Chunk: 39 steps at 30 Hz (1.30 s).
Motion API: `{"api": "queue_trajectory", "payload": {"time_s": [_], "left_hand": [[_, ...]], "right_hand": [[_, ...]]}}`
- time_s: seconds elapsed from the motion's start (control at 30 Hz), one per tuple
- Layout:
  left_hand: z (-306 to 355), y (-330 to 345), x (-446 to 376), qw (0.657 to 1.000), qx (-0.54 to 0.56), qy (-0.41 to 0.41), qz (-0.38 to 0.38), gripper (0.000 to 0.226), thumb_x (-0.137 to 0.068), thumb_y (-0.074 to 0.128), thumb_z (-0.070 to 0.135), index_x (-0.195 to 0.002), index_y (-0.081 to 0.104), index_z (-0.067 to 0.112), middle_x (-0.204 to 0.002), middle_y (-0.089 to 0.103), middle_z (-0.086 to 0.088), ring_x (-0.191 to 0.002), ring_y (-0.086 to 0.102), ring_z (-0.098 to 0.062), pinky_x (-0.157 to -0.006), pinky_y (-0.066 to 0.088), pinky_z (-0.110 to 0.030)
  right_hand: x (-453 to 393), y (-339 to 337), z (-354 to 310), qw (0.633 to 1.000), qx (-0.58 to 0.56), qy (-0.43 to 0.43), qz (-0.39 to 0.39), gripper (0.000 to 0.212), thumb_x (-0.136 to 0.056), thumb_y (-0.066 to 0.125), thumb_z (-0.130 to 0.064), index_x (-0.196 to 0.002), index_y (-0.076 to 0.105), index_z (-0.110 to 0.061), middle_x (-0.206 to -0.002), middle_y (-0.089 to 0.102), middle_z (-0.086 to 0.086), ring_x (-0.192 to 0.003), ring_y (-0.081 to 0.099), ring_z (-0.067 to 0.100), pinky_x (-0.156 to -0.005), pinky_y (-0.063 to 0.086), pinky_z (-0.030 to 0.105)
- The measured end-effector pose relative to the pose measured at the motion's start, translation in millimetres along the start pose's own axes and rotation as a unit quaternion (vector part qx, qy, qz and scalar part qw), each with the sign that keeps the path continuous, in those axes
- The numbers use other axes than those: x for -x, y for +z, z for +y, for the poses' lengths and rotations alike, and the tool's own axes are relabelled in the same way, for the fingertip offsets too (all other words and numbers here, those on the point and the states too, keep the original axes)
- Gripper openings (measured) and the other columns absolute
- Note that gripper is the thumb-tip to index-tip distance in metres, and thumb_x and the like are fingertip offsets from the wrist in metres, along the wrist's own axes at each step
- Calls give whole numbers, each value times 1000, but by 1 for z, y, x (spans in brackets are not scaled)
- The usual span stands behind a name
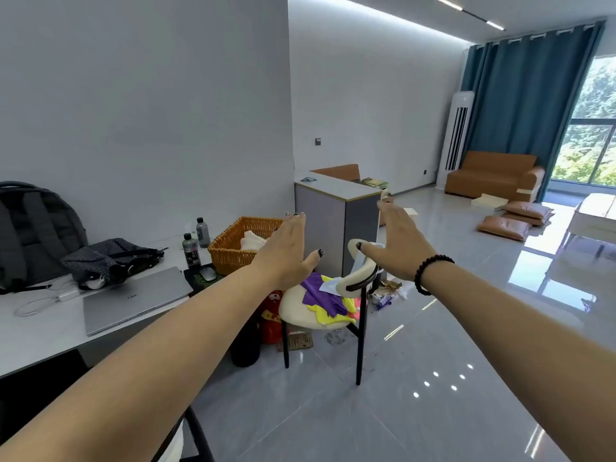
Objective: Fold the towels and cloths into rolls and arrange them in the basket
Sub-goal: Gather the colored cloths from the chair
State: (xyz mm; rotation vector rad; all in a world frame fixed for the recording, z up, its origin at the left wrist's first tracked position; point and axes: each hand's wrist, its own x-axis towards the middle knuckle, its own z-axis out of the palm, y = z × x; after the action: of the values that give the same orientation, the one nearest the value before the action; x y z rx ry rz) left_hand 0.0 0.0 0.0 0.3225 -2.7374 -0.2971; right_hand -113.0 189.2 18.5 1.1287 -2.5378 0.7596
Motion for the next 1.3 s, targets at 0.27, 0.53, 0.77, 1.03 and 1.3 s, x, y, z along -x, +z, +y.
{"api": "queue_trajectory", "payload": {"time_s": [0.27, 0.53, 0.77, 1.03, 1.3], "left_hand": [[-42, 32, -54, 1000, 10, -4, -28, 77, -99, 42, 44, -153, -2, 11, -163, -1, -4, -149, -6, -19, -118, 7, -34], [-106, 59, -130, 998, 50, -14, -47, 78, -99, 44, 42, -153, -3, 13, -163, -2, -3, -149, -7, -18, -117, 8, -33], [-162, 86, -191, 996, 69, -9, -62, 76, -100, 44, 39, -154, -3, 12, -163, -2, -2, -149, -8, -17, -116, 7, -31], [-193, 133, -249, 990, 103, -28, -89, 75, -100, 45, 37, -154, -1, 13, -163, 0, -2, -149, -7, -17, -116, 6, -29], [-203, 199, -321, 982, 140, -55, -118, 74, -100, 46, 35, -154, -2, 18, -163, 1, 1, -149, -5, -14, -116, 8, -29]], "right_hand": [[-51, 52, 16, 999, -15, 23, -21, 81, -87, 62, -36, -150, 17, -10, -156, 19, 7, -144, 18, 23, -117, 21, 37], [-140, 117, 25, 998, -34, 41, -38, 81, -87, 63, -33, -150, 17, -12, -157, 18, 7, -144, 18, 23, -117, 21, 38], [-210, 171, 36, 997, -48, 55, -34, 78, -88, 63, -30, -149, 18, -11, -156, 19, 8, -144, 18, 23, -116, 21, 38], [-254, 217, 72, 992, -77, 84, -61, 76, -88, 63, -27, -149, 22, -11, -155, 22, 6, -143, 20, 22, -116, 21, 37], [-304, 256, 145, 982, -126, 112, -84, 69, -89, 61, -18, -148, 25, -12, -154, 24, 4, -141, 21, 20, -113, 21, 32]]}}
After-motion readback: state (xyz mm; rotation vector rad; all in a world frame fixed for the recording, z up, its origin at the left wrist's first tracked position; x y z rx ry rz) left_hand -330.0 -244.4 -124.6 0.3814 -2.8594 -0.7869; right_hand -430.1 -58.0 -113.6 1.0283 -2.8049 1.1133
